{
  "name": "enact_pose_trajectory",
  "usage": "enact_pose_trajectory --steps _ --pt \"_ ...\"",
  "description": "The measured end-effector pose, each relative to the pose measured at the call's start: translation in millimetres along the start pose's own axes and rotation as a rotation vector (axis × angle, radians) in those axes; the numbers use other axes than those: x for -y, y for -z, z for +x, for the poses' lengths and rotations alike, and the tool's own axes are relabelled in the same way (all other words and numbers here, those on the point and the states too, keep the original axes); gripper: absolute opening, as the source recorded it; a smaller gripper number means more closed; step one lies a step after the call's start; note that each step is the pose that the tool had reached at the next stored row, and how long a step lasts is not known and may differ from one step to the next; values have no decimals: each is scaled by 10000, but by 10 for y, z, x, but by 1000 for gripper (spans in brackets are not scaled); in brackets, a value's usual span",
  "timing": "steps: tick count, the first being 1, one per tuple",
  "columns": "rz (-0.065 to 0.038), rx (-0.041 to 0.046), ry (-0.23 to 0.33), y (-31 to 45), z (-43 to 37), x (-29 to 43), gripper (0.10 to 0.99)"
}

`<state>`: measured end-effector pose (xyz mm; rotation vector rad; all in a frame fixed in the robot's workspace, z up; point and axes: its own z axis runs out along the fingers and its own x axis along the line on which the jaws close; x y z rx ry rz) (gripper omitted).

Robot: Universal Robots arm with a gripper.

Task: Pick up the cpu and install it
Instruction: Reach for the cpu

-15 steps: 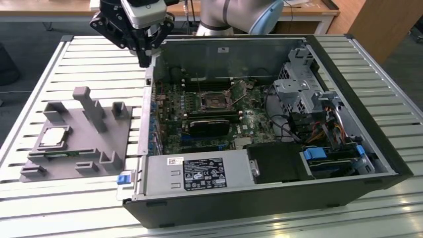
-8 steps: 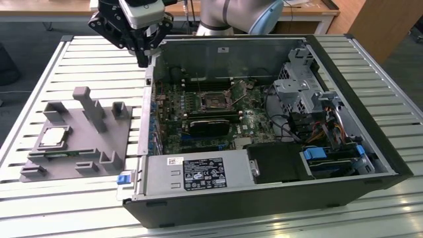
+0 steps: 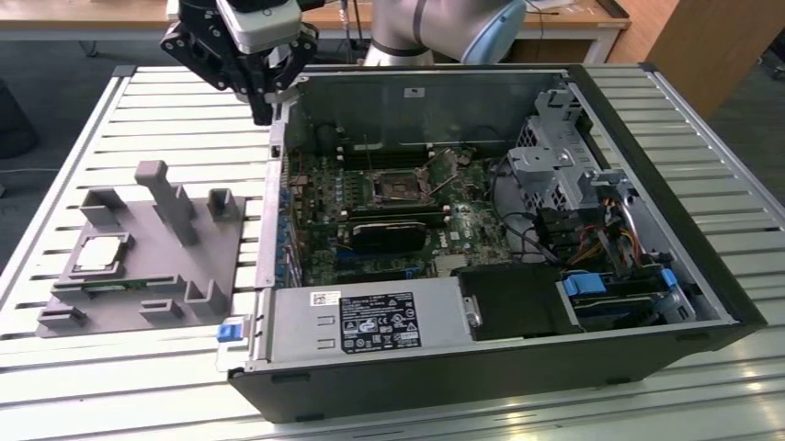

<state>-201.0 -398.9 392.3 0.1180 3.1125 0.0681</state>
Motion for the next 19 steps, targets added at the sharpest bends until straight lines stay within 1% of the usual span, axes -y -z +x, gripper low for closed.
enact_pose_trajectory --steps 19 --pt "0 0 0 2 80 6 106"
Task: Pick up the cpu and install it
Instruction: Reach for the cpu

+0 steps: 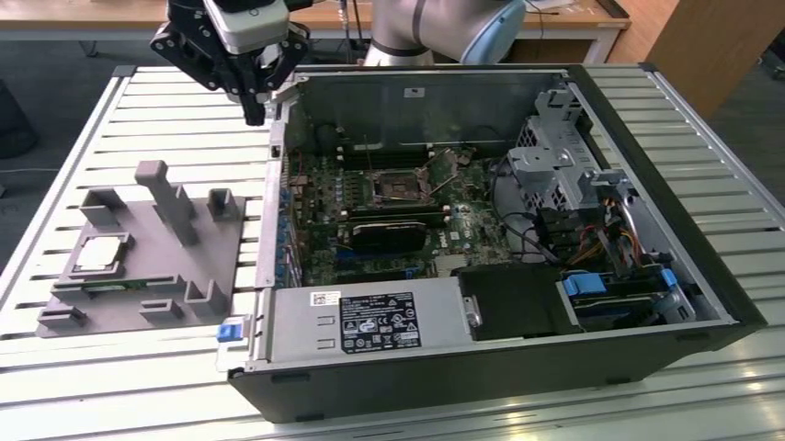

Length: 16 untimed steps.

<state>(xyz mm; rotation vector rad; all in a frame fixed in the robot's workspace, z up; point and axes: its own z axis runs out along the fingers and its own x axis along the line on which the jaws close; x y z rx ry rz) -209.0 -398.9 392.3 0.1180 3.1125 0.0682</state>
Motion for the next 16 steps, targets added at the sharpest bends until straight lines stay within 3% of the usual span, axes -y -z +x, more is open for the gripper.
enact_pose_trajectory --steps 16 --pt "-1 0 1 2 70 6 106"
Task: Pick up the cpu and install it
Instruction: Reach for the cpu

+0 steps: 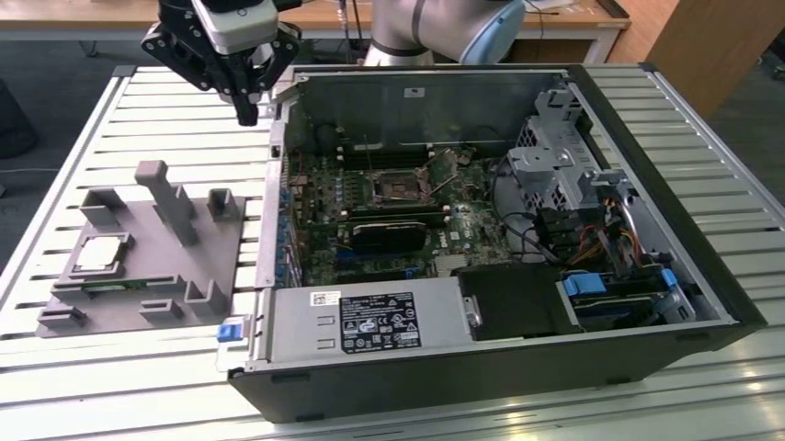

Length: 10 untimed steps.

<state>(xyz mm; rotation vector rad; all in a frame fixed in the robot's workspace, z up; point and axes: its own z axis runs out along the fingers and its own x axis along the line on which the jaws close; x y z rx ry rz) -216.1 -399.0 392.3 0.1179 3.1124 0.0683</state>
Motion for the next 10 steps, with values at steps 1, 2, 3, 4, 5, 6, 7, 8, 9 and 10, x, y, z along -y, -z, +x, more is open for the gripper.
enact_pose_trajectory --steps 1,2,3,4,5,6,7,8,9,10 --pt "1 0 0 1 5 0 106" --pt "1 -1 0 1 10 1 106" --pt "0 0 -1 0 15 1 106" --pt "0 0 -1 1 20 1 106" --pt "0 -1 -1 1 25 2 106" --pt "0 0 -1 1 30 2 106" --pt "1 -1 -1 1 35 2 106" --pt "1 0 -1 1 40 3 106" --pt "1 -1 -1 2 45 3 106" --pt "0 0 -1 2 49 3 106"
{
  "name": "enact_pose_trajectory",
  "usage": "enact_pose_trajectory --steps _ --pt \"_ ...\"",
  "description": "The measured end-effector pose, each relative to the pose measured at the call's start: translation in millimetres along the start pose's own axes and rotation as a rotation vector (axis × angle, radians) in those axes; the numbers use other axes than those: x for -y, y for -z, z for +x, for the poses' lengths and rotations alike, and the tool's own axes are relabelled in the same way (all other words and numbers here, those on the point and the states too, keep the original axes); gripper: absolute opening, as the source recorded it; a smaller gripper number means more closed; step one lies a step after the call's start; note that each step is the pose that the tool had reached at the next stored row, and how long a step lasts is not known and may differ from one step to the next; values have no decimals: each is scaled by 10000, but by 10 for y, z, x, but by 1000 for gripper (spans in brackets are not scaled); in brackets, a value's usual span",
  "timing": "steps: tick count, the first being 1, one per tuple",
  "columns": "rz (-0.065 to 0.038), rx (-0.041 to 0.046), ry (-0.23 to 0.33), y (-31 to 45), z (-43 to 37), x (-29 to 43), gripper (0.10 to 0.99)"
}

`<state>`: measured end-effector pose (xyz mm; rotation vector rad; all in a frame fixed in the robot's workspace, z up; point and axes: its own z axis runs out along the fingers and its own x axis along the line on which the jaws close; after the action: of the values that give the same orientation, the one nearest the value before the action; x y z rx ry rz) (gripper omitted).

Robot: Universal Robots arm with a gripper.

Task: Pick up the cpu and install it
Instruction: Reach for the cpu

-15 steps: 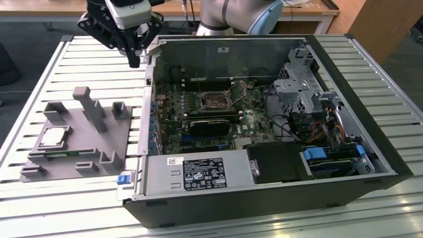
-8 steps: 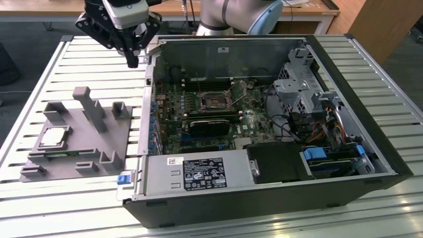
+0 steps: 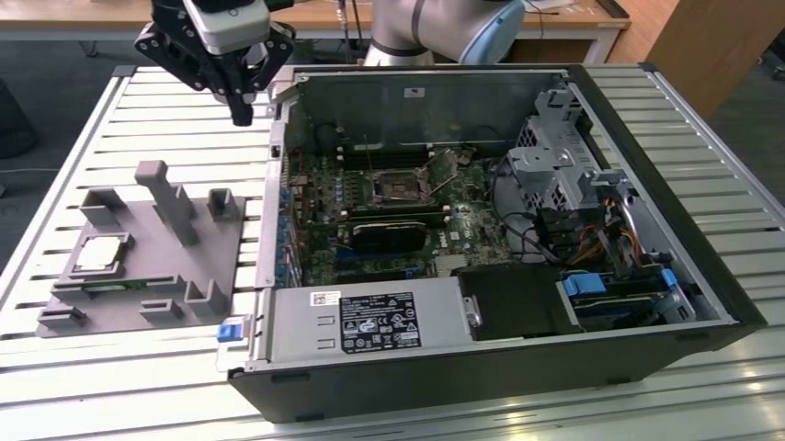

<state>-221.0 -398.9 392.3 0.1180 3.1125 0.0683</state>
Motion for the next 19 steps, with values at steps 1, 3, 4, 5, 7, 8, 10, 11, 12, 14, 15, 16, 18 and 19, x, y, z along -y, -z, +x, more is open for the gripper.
enact_pose_trajectory --steps 1,3,4,5,7,8,10,11,12,14,15,16,18,19 --pt "0 0 0 0 5 0 106" --pt "0 0 0 0 15 1 106" --pt "-1 0 0 0 20 2 106" --pt "0 0 0 1 26 2 106" --pt "1 0 0 1 37 3 106" --pt "0 0 0 1 42 3 106" --pt "0 0 0 2 53 4 106" --pt "0 0 0 1 57 4 106" --pt "0 -1 0 2 62 5 106" --pt "1 -1 0 2 74 6 106" --pt "1 0 1 2 81 6 106" --pt "1 0 1 3 92 7 106" --pt "0 0 1 3 120 9 106" --pt "0 0 1 4 137 10 106"
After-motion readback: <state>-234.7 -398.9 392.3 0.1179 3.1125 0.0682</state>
